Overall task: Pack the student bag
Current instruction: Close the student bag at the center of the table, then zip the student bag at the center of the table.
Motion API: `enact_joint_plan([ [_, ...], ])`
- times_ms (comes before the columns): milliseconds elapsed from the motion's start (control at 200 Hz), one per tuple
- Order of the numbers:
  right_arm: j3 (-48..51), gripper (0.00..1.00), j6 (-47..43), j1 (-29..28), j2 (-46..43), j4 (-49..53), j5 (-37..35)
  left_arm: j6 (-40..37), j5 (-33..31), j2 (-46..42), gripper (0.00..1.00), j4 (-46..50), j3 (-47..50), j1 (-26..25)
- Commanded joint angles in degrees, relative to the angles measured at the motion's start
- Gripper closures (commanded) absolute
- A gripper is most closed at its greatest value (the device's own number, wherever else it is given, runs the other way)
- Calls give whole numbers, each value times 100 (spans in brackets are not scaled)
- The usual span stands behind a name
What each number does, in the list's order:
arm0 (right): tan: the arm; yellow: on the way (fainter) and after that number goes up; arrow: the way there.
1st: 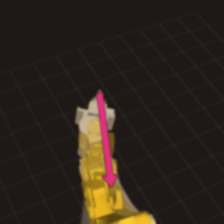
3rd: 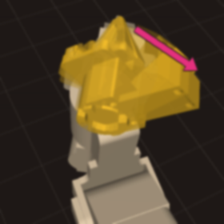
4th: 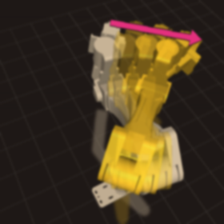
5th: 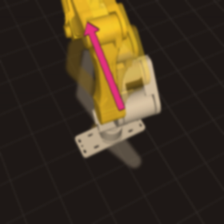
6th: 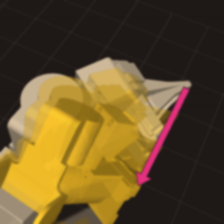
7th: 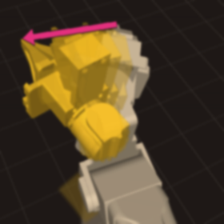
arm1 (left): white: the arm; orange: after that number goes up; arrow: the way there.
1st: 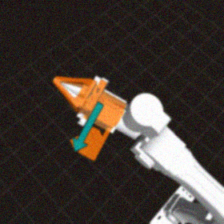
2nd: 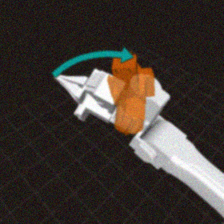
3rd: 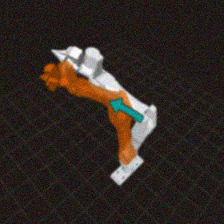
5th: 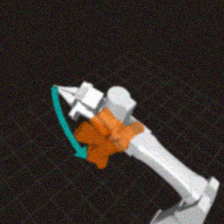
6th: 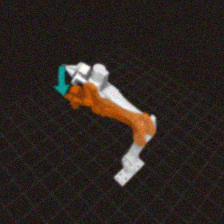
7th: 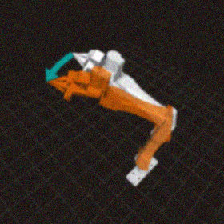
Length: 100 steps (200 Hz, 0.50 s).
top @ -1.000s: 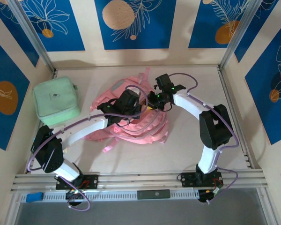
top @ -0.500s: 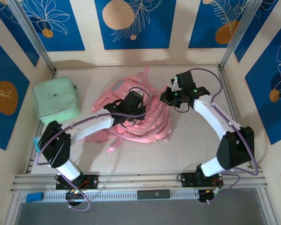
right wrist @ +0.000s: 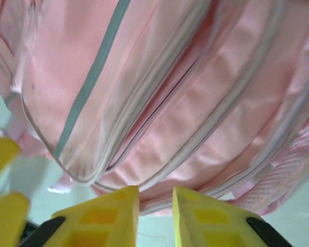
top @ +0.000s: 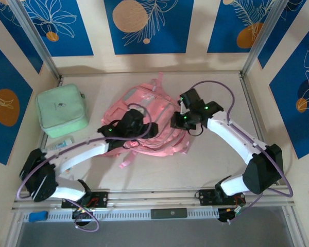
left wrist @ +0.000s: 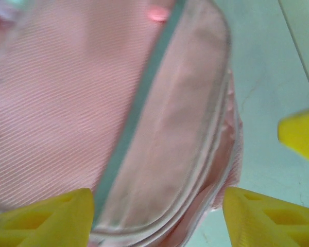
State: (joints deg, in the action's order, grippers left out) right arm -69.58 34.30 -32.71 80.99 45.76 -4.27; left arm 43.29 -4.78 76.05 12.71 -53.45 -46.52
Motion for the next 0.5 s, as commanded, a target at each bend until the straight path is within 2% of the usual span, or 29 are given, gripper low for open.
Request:
enact_joint_plan([
  [0,127,70,171,-669,-39,393,-779,558,-42,-294,31,-262,594,474],
  [175,135,52,1070,-1878,209,411,-1696,1075,38,-356,30,-883,1127,860],
  [280,125,44,1498,-2347,432,180,-1940,1393,96,-180,32,-1390,1327,969],
  [495,-176,43,2358,-2606,1141,-187,-2128,1672,280,305,42,-1900,1171,1076],
])
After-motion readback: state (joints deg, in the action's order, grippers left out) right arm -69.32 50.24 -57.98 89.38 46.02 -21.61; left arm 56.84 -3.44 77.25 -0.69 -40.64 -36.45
